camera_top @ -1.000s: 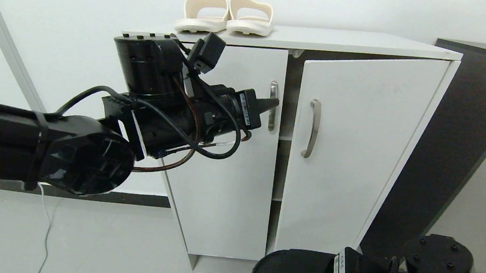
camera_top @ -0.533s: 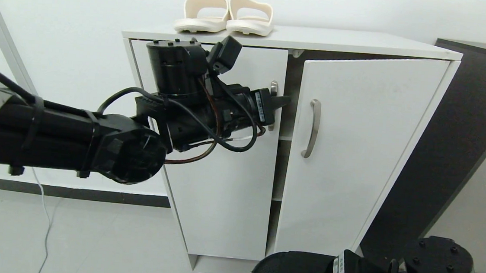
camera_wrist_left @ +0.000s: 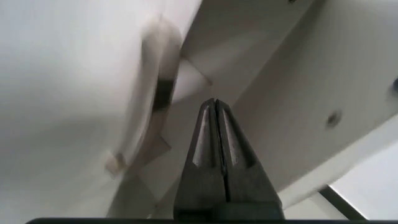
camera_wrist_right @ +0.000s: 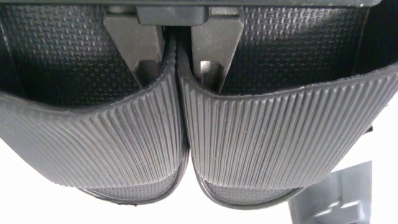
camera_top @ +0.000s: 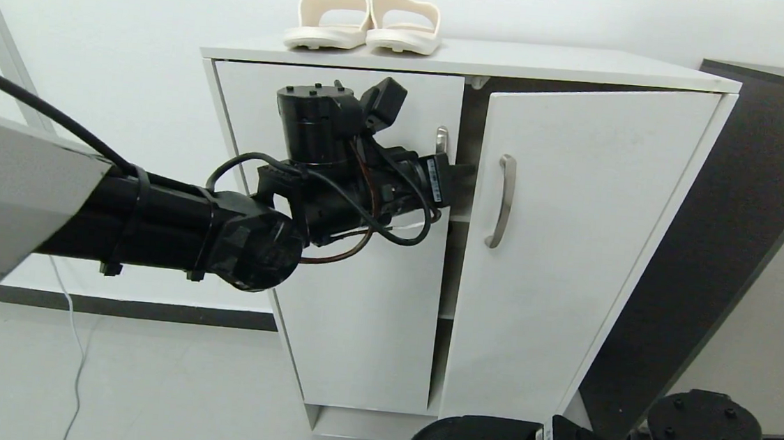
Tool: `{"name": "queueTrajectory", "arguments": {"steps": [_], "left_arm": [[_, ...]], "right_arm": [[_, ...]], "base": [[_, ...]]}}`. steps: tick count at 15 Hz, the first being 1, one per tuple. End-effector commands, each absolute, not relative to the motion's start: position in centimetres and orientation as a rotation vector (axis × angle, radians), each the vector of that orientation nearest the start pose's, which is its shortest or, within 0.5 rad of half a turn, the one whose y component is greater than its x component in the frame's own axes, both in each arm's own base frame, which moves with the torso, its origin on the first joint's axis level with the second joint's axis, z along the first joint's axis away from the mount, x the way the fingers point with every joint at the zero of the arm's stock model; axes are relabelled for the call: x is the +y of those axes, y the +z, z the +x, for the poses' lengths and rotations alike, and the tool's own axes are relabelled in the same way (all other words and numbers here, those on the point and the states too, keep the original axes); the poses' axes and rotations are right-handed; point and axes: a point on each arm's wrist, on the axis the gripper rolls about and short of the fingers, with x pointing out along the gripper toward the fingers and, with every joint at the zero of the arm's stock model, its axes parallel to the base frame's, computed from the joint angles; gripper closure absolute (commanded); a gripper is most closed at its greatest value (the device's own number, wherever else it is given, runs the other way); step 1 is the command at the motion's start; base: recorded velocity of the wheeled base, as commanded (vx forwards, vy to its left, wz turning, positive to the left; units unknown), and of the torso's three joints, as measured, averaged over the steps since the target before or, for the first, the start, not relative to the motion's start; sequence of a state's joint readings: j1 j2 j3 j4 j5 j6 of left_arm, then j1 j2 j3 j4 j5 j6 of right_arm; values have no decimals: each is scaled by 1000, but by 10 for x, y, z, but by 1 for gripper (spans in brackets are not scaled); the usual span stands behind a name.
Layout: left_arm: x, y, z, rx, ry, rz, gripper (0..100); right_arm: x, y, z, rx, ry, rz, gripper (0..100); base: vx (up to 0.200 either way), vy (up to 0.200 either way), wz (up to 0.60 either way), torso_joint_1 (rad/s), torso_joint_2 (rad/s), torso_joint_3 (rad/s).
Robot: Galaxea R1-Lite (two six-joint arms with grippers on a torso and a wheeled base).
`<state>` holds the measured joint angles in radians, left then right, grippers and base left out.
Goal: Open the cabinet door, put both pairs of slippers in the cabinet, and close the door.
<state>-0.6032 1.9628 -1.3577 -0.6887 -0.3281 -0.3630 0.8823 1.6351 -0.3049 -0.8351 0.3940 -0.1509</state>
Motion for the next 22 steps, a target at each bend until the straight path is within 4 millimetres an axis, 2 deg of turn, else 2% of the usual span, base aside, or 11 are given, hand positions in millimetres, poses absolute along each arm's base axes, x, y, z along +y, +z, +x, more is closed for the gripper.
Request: {"name": "queueTrajectory", "arguments": {"steps": [1,2,5,6,10,11,13,15,17,20,22], "left_arm": [[-240,244,327,88,-949,-349,100],[-249,243,318,89,-979,-350,100],[-279,238,260,85,-1122,-350,100],[-280,241,252,73,-1139,-352,100],[-265,246,264,45,-1073,-357,100],[-255,252,269,17,-1012,-366,100],[-221,264,271,-35,-861,-372,100],[-185,274,250,-67,-760,-320,100],[-138,277,212,-60,-517,-148,100],[-88,270,152,10,-256,-63,100],[-52,257,128,26,-95,-28,100]], "right_arm": [[177,98,128,422,1312,-261,100],[177,97,125,419,1324,-263,100],[177,95,116,400,1352,-267,100],[178,94,115,397,1358,-267,100],[181,95,118,389,1352,-263,100],[183,97,124,381,1331,-249,100],[178,100,157,357,1145,-232,100],[177,111,194,303,823,-226,100],[182,122,215,289,596,-111,100],[193,109,234,307,410,-114,100],[203,107,246,296,338,-80,100]], "base": [[-200,0,0,-2,2,7],[-200,0,0,-2,-2,2],[-200,0,0,2,2,4],[-200,0,0,2,-2,2],[-50,0,0,-1,-1,1],[0,0,0,0,0,0],[0,0,0,0,0,0],[0,0,0,0,0,0],[0,0,0,0,0,0],[0,0,0,0,0,0],[0,0,0,0,0,0]]}}
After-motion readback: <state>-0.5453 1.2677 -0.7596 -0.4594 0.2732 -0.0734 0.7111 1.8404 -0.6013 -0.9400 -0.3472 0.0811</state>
